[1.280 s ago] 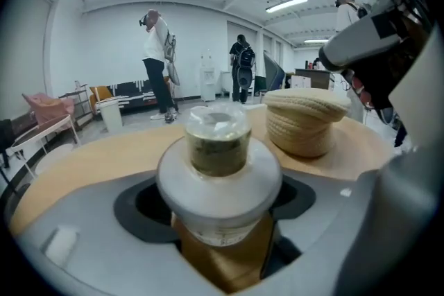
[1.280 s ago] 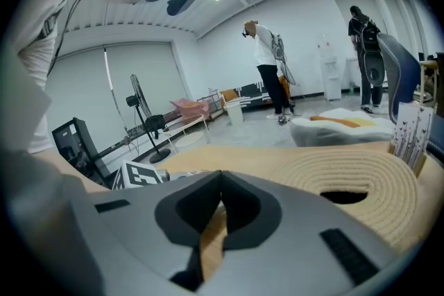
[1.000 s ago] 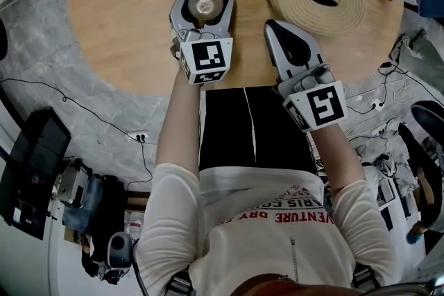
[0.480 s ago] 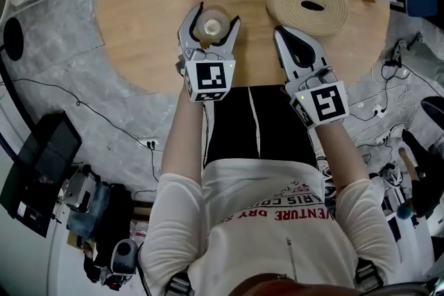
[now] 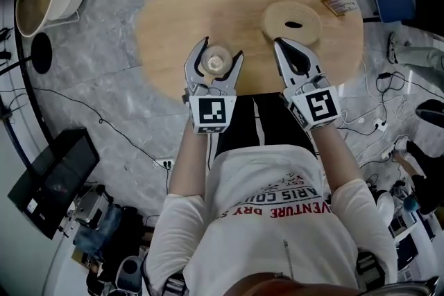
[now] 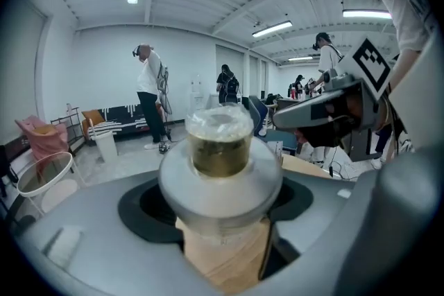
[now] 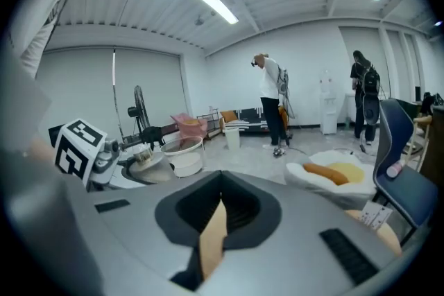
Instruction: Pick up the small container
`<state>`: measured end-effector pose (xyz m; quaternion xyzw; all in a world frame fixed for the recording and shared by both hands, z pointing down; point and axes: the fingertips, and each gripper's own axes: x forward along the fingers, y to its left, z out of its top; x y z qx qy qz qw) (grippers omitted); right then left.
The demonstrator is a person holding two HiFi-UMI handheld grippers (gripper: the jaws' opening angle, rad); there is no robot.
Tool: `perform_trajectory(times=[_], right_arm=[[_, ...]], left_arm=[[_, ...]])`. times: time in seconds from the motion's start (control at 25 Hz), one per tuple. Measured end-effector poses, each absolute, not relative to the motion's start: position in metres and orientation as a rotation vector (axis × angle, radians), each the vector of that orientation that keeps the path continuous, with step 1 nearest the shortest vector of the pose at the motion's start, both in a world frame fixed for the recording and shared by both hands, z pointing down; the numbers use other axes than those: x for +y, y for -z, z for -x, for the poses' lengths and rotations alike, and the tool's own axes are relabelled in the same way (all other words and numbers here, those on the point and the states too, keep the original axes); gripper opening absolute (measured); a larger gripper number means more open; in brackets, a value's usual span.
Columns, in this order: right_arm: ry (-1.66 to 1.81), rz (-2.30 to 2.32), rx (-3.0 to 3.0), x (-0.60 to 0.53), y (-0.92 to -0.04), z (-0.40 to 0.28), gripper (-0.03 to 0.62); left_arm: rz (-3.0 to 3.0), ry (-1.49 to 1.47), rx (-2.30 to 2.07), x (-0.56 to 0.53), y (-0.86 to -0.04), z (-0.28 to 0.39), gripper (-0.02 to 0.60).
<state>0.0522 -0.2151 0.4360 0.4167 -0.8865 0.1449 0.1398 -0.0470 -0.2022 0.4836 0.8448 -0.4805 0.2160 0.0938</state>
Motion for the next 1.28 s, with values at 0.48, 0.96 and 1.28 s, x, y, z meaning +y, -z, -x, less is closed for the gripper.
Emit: perform_trajectory(times=[0.48, 0.96, 1.28], right_arm=[[-0.245, -1.187, -2.694, -0.203, -0.298, -0.040, -0.003], [-0.129, -1.086, -2.822, -0.181, -0.217, -0.040, -0.005], [-0.104, -1.068, -2.880, -0.178, -0.195, -0.036, -0.005]], left_arm=[[-2.617, -0.508, -1.583, -0.194, -0.304, 0.058, 0.342], [-2.654, -0.411, -1.625, -0.174, -0.218, 0.050, 0.342], [-2.639, -0.424, -1.662, -0.168, -0.201, 0.059, 0.342]])
